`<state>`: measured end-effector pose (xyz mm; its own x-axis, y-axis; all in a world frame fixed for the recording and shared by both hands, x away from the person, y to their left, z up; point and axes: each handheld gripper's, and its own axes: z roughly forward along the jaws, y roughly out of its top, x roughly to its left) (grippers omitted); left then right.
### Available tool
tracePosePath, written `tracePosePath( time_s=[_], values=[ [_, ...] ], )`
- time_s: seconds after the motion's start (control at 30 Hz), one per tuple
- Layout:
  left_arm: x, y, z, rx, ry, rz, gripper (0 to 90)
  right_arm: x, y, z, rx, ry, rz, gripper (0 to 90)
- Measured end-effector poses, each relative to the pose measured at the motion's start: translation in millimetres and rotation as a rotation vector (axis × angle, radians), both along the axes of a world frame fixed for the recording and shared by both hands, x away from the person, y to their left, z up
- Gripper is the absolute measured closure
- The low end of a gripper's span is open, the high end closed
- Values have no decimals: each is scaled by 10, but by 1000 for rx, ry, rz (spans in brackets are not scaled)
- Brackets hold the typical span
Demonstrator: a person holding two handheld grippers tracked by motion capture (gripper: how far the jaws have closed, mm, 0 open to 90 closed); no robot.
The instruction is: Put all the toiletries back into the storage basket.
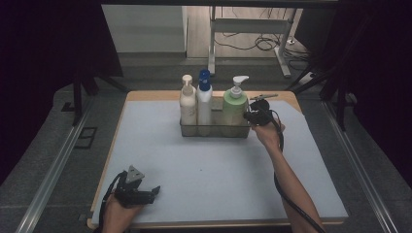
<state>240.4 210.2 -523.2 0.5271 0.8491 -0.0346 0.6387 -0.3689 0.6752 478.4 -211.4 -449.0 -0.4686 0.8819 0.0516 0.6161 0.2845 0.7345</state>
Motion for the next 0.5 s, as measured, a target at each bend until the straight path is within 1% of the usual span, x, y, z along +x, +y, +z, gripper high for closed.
tracePosePath(
  time_s=[0.5],
  values=[
    [0, 0, 0, 0, 0, 0, 120, -5, 90, -17, 3, 2, 8, 892]
  ],
)
